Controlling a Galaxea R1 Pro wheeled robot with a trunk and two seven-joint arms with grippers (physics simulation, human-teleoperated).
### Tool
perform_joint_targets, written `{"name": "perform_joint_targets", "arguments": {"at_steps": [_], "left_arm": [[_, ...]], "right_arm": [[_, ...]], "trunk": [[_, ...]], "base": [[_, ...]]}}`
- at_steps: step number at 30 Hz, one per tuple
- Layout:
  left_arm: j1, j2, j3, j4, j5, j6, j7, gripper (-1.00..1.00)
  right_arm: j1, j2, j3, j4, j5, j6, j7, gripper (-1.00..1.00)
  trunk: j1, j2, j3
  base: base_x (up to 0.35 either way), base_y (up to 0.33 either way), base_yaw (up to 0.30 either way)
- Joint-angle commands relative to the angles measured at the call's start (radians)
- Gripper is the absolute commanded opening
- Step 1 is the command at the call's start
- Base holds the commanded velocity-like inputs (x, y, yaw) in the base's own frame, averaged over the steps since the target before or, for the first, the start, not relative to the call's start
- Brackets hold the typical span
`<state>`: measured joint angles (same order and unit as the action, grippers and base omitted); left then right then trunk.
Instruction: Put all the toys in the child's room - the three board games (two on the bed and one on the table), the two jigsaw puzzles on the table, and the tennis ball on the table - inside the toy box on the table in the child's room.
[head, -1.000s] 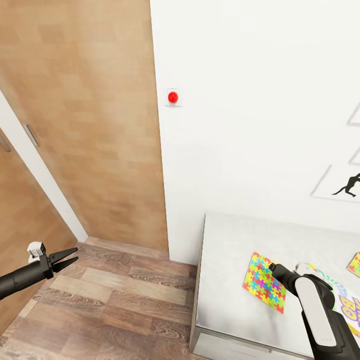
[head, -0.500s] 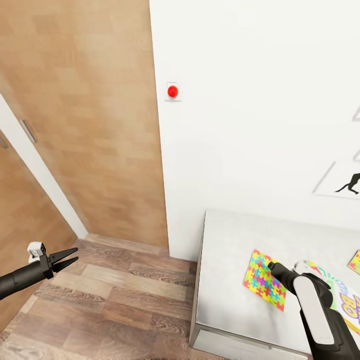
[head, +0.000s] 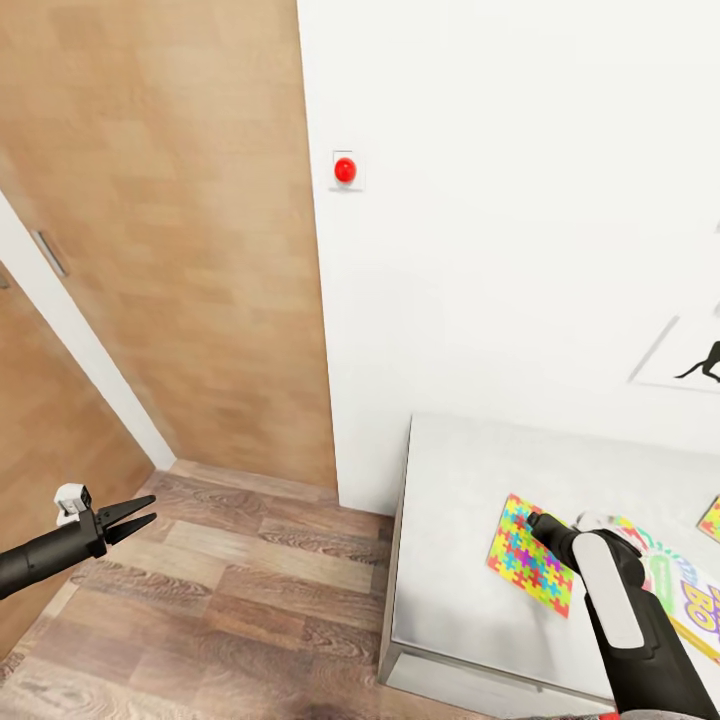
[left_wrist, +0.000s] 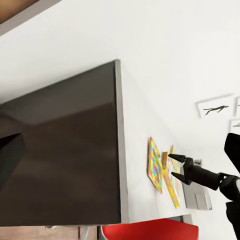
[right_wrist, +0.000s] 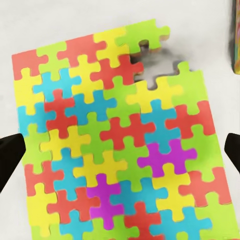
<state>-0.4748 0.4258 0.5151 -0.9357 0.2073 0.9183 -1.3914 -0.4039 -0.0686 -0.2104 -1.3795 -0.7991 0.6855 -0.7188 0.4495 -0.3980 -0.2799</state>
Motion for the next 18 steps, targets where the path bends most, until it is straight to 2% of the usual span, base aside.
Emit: {"name": "perform_joint_targets", "arguments": {"at_steps": [1,7,18], "left_arm": [[-0.001,0.0,0.0,0.0,0.001,0.01,-0.003,1.0],[-0.001,0.001,0.0,0.0,0.001,0.01,-0.004,1.0],[-0.001,0.001,0.0,0.0,0.001,0.01,-0.003,1.0]], "right_arm": [[-0.002,-0.005,0.0,0.002,-0.009,0.002,0.003,1.0],[-0.004,-0.024,-0.001,0.009,-0.008,-0.001,0.025,1.0],[-0.004,-0.028,-0.001,0.018,-0.007,-0.006,0.028,1.0]], "trunk": [[0.001,-0.002,-0.004],[0.001,-0.002,-0.013],[0.001,-0.002,-0.031]], "base": [[0.0,0.0,0.0],[0.0,0.0,0.0],[0.0,0.0,0.0]]}}
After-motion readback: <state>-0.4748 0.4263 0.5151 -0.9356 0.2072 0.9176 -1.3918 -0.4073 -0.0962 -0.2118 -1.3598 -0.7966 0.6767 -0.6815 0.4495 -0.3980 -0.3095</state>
